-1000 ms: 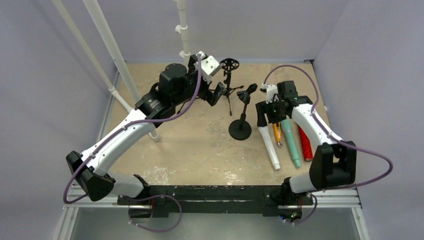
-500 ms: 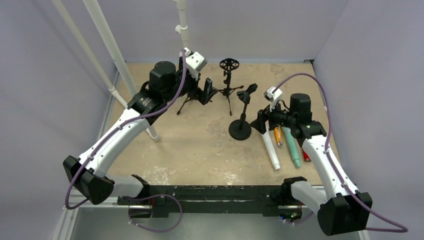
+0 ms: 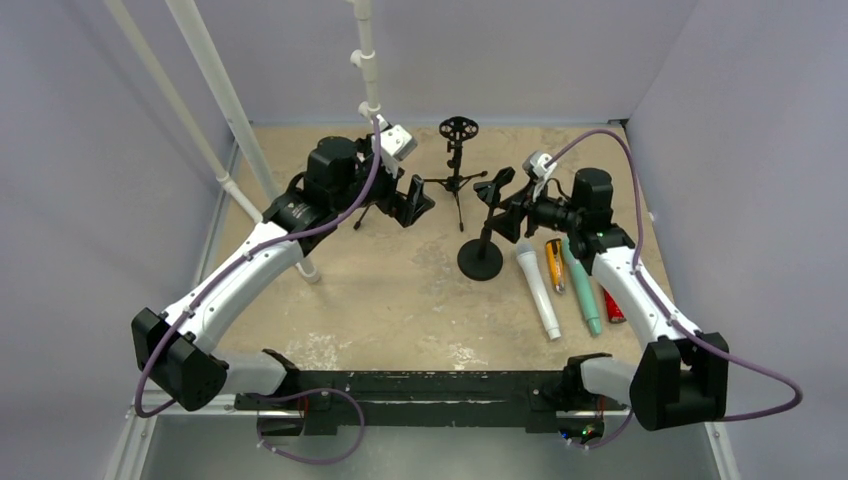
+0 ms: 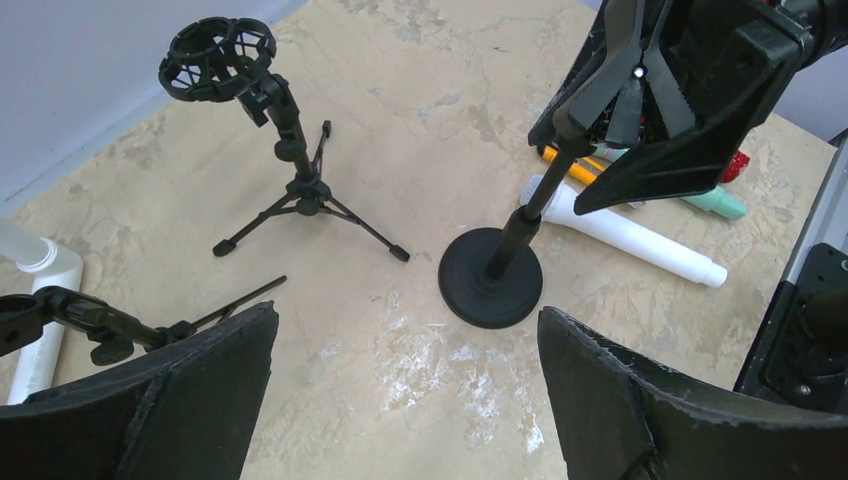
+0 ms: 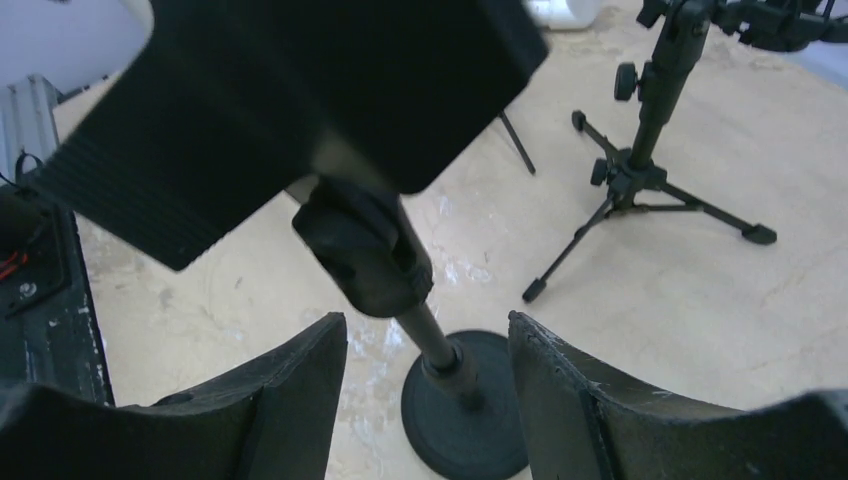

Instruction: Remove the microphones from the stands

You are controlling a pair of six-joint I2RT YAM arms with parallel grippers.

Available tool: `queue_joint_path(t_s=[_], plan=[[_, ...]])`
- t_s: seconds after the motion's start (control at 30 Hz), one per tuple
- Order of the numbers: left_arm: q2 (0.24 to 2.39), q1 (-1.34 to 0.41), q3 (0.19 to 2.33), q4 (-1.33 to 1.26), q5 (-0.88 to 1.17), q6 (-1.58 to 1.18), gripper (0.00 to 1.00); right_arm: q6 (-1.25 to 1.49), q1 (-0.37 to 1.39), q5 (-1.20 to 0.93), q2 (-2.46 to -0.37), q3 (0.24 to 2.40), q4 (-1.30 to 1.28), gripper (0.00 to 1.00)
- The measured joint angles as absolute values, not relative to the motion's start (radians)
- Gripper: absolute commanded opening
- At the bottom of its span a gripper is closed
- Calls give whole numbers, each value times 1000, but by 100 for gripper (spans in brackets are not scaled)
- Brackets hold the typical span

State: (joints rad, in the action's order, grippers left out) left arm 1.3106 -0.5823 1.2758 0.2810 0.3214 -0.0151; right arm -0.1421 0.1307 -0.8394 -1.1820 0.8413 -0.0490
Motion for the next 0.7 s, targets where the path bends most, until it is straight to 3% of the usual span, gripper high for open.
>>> queue_joint_path(t_s=[0.13,0.4,0.67,0.7], plan=[[1311,-580,1261,268,321,-14,98,-86,131,-875,-1225,841,65,52],[1338,-576,1245,256,327,-14,97,-25,142,-927,-1282,828,205,34],[1375,-576,1207,231,379,-17,97,-20,173,-925,-1310,828,255,1],[1379,-576,1203,228,386,-18,97,-12,172,-925,-1309,828,259,0]])
